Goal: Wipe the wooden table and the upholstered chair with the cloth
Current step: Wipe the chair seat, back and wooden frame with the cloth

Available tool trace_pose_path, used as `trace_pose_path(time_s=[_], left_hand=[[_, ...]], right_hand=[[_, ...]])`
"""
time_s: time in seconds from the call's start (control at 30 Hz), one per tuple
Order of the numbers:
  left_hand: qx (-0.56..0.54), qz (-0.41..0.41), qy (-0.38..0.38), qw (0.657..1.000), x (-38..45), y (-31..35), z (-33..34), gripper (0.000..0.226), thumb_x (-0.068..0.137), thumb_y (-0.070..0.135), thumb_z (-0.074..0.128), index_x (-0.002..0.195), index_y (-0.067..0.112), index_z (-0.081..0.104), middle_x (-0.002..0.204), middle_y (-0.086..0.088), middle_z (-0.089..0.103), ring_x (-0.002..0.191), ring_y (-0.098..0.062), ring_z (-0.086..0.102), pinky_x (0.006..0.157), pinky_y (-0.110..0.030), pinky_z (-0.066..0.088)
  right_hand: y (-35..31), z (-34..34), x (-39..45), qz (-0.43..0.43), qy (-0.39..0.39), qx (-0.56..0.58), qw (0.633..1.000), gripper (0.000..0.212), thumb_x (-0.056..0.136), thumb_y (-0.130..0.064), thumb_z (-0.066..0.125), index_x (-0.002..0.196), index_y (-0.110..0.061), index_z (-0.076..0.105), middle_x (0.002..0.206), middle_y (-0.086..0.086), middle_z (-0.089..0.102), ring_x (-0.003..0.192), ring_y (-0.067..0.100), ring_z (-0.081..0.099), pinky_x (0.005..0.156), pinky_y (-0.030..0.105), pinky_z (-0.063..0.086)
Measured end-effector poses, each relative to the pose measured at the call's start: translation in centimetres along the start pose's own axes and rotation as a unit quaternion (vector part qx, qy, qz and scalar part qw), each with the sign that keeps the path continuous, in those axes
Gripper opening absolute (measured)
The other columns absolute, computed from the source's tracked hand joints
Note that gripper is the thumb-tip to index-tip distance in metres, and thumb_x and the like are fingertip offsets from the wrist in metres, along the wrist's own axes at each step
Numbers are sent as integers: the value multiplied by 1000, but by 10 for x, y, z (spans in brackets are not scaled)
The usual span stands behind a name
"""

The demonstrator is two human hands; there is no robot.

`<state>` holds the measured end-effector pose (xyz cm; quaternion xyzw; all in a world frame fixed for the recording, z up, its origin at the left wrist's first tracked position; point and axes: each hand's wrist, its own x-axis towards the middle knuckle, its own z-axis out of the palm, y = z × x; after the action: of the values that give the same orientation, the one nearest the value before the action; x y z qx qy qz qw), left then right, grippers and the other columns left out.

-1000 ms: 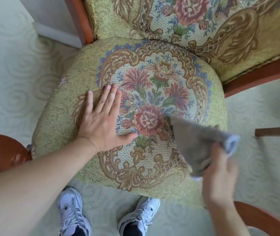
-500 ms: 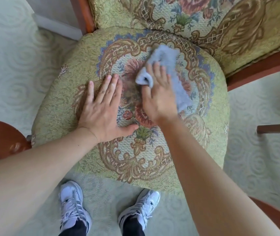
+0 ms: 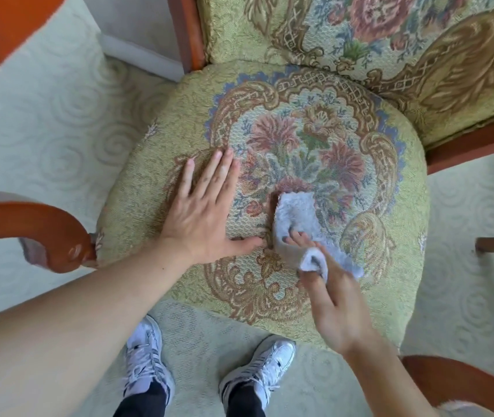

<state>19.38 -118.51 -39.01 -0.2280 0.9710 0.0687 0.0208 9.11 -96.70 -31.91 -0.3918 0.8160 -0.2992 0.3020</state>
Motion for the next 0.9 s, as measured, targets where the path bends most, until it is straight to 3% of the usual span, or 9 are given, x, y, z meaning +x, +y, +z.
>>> trace_pose_path(time_s=[0.13, 0.2, 0.3, 0.37, 0.43, 0.47, 0.53, 0.6, 0.9], left_hand=[[5, 2, 0, 1000, -1, -1, 2, 133, 72, 100, 18, 158, 1, -3, 167, -15, -11, 155, -26, -9, 123, -59, 7], [5, 3, 1, 1000, -1, -1, 1, 132, 73, 99, 18, 158, 1, -3, 167, -15, -10, 155, -26, -9, 123, -58, 7], [6, 3, -1, 1000, -1, 0, 1, 132, 73, 99, 16, 158, 0, -3, 167, -15, -11, 155, -26, -10, 123, -58, 7], [9, 3, 1, 1000, -1, -1, 1, 132, 73, 99, 16, 157, 0, -2, 167, -16, -10, 155, -27, -10, 122, -59, 8], [10, 3, 3, 1000, -1, 0, 2, 132, 73, 99, 16, 157, 0, -2, 167, -16, -10, 155, -26, -9, 123, -58, 8], [7, 3, 7, 1000, -1, 0, 2, 131, 73, 99, 16, 158, 0, -1, 168, -15, -9, 155, -26, -8, 123, -58, 8], [3, 1, 10, 1000, -2, 1, 2, 131, 73, 98, 17, 158, 1, -1, 168, -14, -7, 155, -25, -6, 123, -58, 8], [4, -3, 8, 1000, -2, 1, 2, 130, 73, 98, 16, 158, 2, -2, 168, -13, -6, 155, -24, -7, 123, -58, 8], [-12, -2, -21, 1000, -1, 0, -5, 136, 66, 102, 18, 158, 5, -6, 168, -10, -12, 155, -21, -12, 124, -57, 3]], right_hand=[[-7, -35, 30, 208, 263, 323, 885, 41, 76, -51, 54, 48, -21, 51, 47, -10, 43, 56, 21, 44, 52, 32, 34], [-17, -55, 66, 195, 380, 390, 816, 30, 78, -38, 53, 51, -26, 59, 59, -15, 55, 66, 9, 54, 62, 28, 40], [-36, -69, 125, 138, 457, 288, 830, 27, 84, -33, 42, 61, -20, 49, 60, -5, 48, 58, 13, 45, 54, 26, 35], [-42, -59, 158, 103, 421, 158, 887, 26, 85, -32, 36, 66, -18, 46, 53, -9, 44, 47, 7, 41, 46, 24, 28], [-37, -35, 179, 105, 271, -43, 956, 38, 89, -33, 30, 93, -9, 59, 80, 5, 64, 78, 9, 64, 55, 22, 38], [-29, -21, 184, 100, 173, -135, 971, 47, 93, -33, 29, 117, -4, 57, 114, 19, 63, 113, 23, 61, 78, 26, 48], [-19, 1, 180, 57, 87, -235, 966, 58, 99, -27, 30, 153, -4, 27, 161, 19, 23, 150, 35, 17, 122, 41, 18], [-14, 8, 165, -4, 97, -200, 975, 60, 98, -25, 29, 155, -7, 22, 164, 15, 13, 152, 32, 6, 125, 42, 2], [-10, 18, 30, -56, -24, -111, 992, 56, 95, -35, 26, 148, -22, 43, 157, -5, 35, 149, 5, 21, 123, 29, 16]])
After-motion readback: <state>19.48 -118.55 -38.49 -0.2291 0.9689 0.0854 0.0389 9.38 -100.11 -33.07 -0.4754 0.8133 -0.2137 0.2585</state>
